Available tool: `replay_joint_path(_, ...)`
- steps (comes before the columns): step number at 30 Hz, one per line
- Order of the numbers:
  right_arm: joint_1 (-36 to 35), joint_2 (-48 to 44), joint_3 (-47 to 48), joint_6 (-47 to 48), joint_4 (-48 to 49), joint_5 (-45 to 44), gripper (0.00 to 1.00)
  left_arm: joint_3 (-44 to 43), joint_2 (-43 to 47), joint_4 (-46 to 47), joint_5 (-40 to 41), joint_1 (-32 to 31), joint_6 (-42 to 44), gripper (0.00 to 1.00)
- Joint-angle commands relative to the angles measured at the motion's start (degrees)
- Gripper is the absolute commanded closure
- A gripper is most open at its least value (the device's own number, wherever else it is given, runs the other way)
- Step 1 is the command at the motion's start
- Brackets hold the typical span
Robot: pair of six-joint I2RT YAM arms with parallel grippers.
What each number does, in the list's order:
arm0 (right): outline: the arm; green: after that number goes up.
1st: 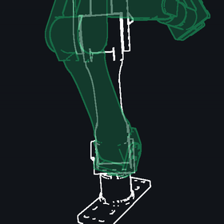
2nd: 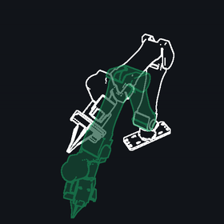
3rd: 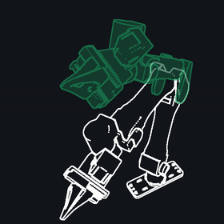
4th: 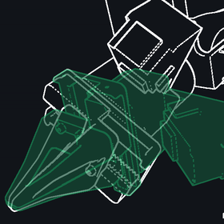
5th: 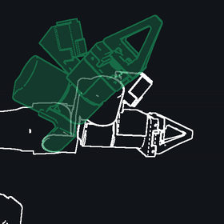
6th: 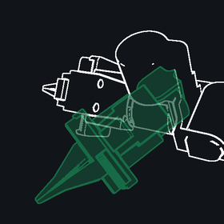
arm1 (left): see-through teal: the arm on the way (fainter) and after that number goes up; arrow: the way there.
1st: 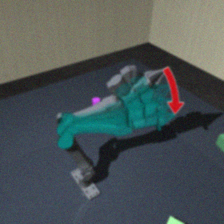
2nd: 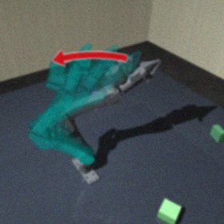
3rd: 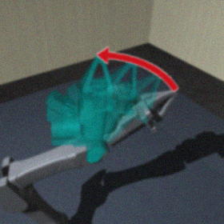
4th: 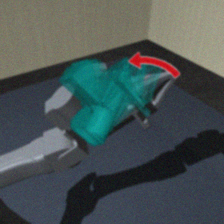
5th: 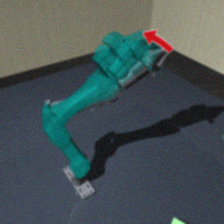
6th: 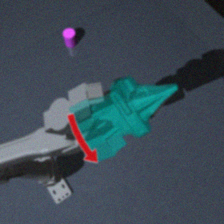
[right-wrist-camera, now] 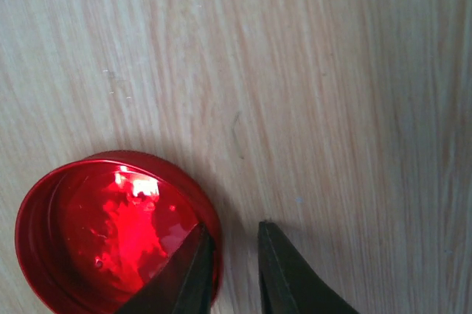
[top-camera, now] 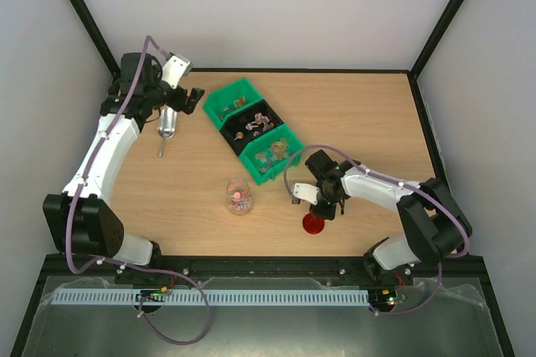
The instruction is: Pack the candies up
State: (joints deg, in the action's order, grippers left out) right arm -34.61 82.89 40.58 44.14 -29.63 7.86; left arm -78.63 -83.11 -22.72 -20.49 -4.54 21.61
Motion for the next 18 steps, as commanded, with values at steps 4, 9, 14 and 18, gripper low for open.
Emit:
replay_joint_path(4,-0.79,3.84,1.1,-3.82,-2.17,-2.32,0.99,-0.61,0.82,-0.61,-0.48,-0.39,0.96,0.01)
replay_joint_path(9,2.93,7.31,11.84,-10.08,-8.5,7.29,0.99,-0.4,1.68,-1.56,-1.47,-0.65,4.46,0.01)
replay_joint_path(14,7.43,12.45,25.57,-12.2,-15.32,18.56,0.99,1.19,4.82,-3.34,-6.66,-3.1,14.8,0.01)
replay_joint_path(18,7.98,15.4,34.48,-12.21,-20.16,27.13,0.99,4.3,7.41,-3.15,-8.02,-5.82,20.92,0.01)
